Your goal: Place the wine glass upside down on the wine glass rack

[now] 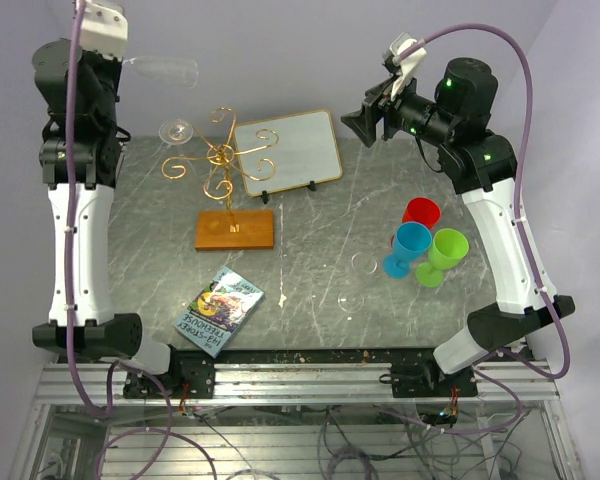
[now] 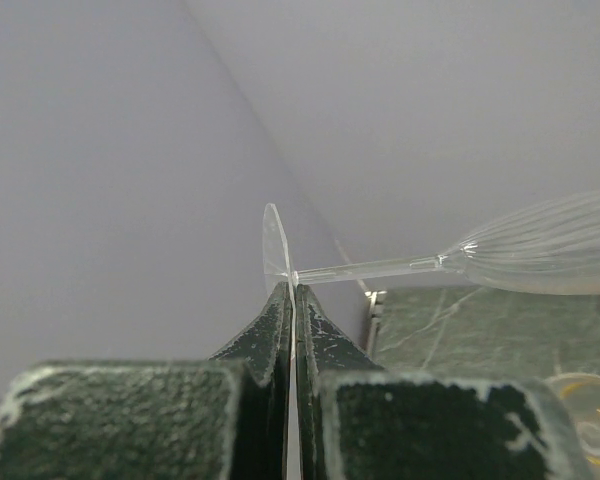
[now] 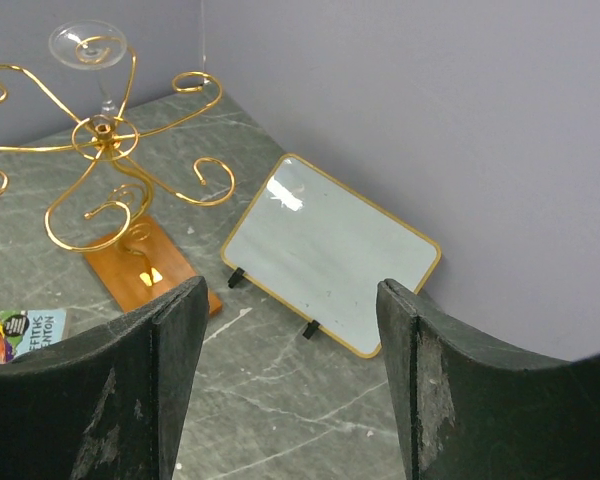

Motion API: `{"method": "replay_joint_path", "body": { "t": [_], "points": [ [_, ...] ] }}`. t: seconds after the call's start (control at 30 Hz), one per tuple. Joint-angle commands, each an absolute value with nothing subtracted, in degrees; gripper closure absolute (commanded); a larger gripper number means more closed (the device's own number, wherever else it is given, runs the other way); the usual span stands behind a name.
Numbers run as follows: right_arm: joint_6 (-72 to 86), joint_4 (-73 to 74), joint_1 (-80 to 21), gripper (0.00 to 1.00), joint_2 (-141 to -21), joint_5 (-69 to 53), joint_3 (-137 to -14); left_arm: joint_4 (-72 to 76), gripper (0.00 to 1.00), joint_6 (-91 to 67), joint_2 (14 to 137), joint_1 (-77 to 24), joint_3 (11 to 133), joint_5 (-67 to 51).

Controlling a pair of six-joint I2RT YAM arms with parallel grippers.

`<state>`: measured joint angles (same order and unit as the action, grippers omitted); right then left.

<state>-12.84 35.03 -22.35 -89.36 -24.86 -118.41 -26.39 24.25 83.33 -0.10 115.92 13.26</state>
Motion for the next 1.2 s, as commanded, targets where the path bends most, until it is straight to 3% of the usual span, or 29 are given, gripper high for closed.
{"method": "replay_joint_path", "body": {
  "t": [0.0,0.6,0.77,1.17],
  "points": [
    [-13.5,35.4,-22.4,0.32,-88.2,-25.8,-117.6,-19.9,0.93,31.8,86.2,-2.8,117.8,20.3],
    [-14.3,35.3,-22.3,0.31,-86.0,-25.6,-114.8,-15.0,0.93,61.6,97.3,-15.2,115.3,26.4],
    [-14.4,35.1,-22.3,0.31,-85.6,-25.7,-113.8,-18.2,0.89,65.0,97.9,-17.0,114.1,25.9],
    [-14.5,34.9,-22.3,0.31,-85.2,-26.1,-112.7,-27.5,0.91,66.0,95.0,-20.2,110.6,21.4]
  ]
}}
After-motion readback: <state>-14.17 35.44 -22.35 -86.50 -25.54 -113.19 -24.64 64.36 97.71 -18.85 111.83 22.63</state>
